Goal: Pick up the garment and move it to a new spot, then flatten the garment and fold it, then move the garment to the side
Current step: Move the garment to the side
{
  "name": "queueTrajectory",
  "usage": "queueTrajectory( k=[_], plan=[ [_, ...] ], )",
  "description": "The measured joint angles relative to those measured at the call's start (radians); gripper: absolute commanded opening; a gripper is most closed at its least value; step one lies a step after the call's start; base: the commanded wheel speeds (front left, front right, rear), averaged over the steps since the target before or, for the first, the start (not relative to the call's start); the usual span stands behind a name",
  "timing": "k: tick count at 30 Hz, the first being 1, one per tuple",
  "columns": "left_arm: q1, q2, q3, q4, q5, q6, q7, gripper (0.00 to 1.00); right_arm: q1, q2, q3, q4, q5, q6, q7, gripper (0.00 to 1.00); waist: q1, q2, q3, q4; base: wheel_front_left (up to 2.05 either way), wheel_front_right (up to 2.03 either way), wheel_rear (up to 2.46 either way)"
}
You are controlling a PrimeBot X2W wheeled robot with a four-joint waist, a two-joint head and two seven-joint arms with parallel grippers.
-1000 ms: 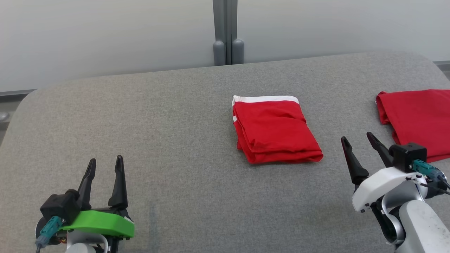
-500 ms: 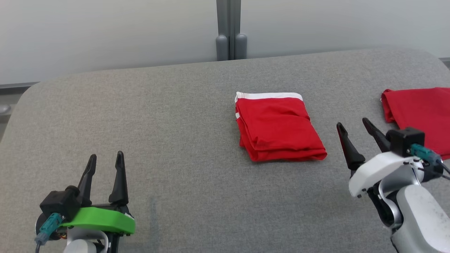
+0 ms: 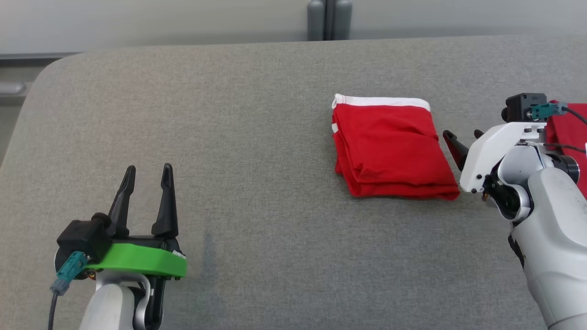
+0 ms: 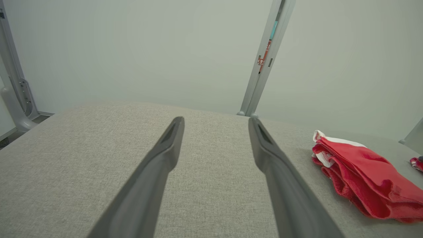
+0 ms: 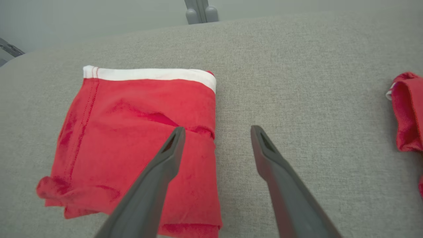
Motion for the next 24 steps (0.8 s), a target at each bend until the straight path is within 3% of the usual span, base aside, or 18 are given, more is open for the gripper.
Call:
queueTrajectory(
  k=[13, 14, 16, 20, 24],
  plan=[
    [-0.012, -0.006, -0.001, 0.007, -0.009, 0.0, 0.0, 1.0, -0.115, 0.065, -0.104, 0.297, -0.075, 0.0, 0.071, 1.0, 0.0, 0.0, 0.072, 0.097, 0.0, 0.0, 0.0],
    [-0.012, -0.006, 0.001, 0.009, -0.009, 0.0, 0.0, 1.0, -0.122, 0.071, -0.102, 0.306, -0.071, 0.0, 0.081, 0.82, 0.0, 0.0, 0.073, 0.098, 0.0, 0.0, 0.0],
    [-0.012, -0.007, 0.005, 0.008, -0.009, 0.0, 0.0, 1.0, -0.128, 0.075, -0.078, 0.307, -0.071, 0.0, 0.087, 0.0, 0.0, 0.0, 0.071, 0.095, 0.0, 0.0, 0.0],
    [-0.011, -0.007, 0.012, 0.006, -0.009, 0.0, 0.0, 1.0, -0.143, 0.061, 0.003, 0.285, -0.081, 0.0, 0.103, 0.0, 0.0, 0.0, 0.065, 0.074, 0.0, 0.0, 0.0],
    [-0.01, -0.001, 0.028, -0.004, -0.008, 0.0, 0.0, 1.0, -0.17, -0.009, 0.112, 0.22, -0.082, 0.001, 0.135, 0.0, 0.0, 0.0, 0.058, 0.038, 0.0, 0.0, 0.0]
  ],
)
